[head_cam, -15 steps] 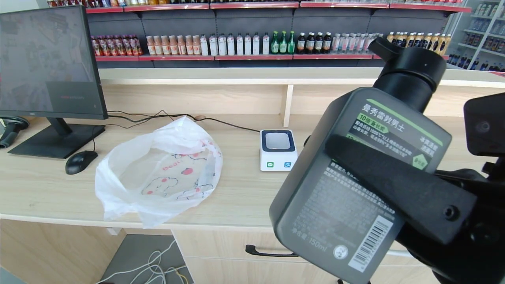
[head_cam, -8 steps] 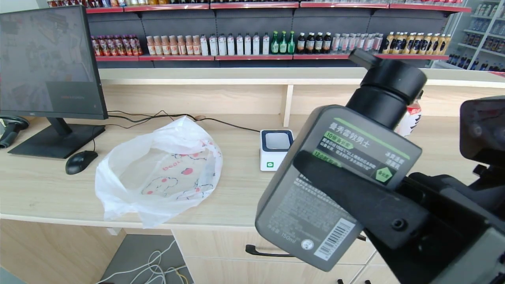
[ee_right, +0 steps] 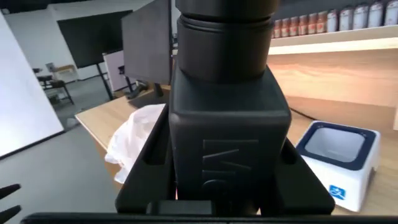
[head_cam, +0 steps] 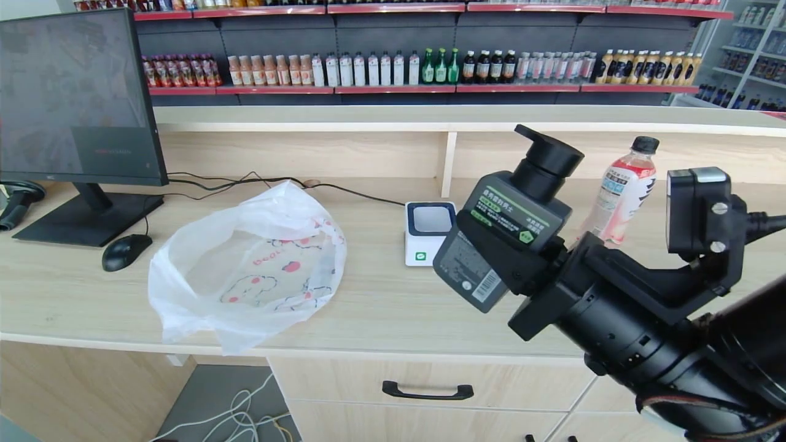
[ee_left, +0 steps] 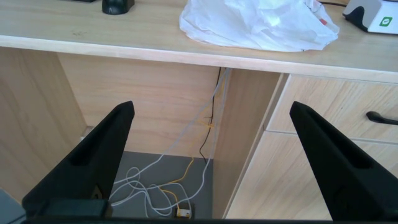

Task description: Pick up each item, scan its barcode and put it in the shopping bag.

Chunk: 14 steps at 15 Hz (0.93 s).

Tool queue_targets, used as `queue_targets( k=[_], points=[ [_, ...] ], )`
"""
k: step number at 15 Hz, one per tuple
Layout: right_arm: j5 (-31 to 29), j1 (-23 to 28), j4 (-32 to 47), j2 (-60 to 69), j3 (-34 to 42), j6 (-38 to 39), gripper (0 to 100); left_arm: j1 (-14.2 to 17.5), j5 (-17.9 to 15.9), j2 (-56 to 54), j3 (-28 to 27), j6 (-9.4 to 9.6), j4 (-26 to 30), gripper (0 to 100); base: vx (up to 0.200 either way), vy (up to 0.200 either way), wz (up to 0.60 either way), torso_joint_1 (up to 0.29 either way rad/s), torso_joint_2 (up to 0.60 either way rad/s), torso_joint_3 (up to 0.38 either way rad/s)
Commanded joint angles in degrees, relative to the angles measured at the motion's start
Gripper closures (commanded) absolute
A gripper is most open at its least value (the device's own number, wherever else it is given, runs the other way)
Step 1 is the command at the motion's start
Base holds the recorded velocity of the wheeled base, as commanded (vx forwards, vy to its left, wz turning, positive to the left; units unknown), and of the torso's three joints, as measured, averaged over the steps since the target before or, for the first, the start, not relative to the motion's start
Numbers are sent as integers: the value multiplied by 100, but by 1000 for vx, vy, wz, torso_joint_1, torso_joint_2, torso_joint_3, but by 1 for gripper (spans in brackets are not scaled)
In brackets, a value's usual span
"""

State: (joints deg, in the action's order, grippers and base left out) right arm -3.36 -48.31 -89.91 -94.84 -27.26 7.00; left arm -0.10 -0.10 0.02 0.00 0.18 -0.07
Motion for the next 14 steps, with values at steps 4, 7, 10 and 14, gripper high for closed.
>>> queue_targets(
  k=[4, 7, 10, 14],
  points=[
    [-244, 832, -9, -69, 19, -427, 100, 1, 1, -2, 0, -1, -1, 0, 0, 0, 0, 0, 0, 0],
    [-244, 1869, -9, -201, 36, -682, 100, 1, 1, -2, 0, 8, -1, 0, 0, 0, 0, 0, 0, 0],
    [-244, 2317, -9, -289, 36, -911, 100, 1, 1, -2, 0, -1, -1, 0, 0, 0, 0, 0, 0, 0],
    [-244, 2335, -9, -447, -34, -972, 100, 1, 1, -2, 0, -1, 7, 0, -50, 0, 0, 1, 1, 1]
  ],
)
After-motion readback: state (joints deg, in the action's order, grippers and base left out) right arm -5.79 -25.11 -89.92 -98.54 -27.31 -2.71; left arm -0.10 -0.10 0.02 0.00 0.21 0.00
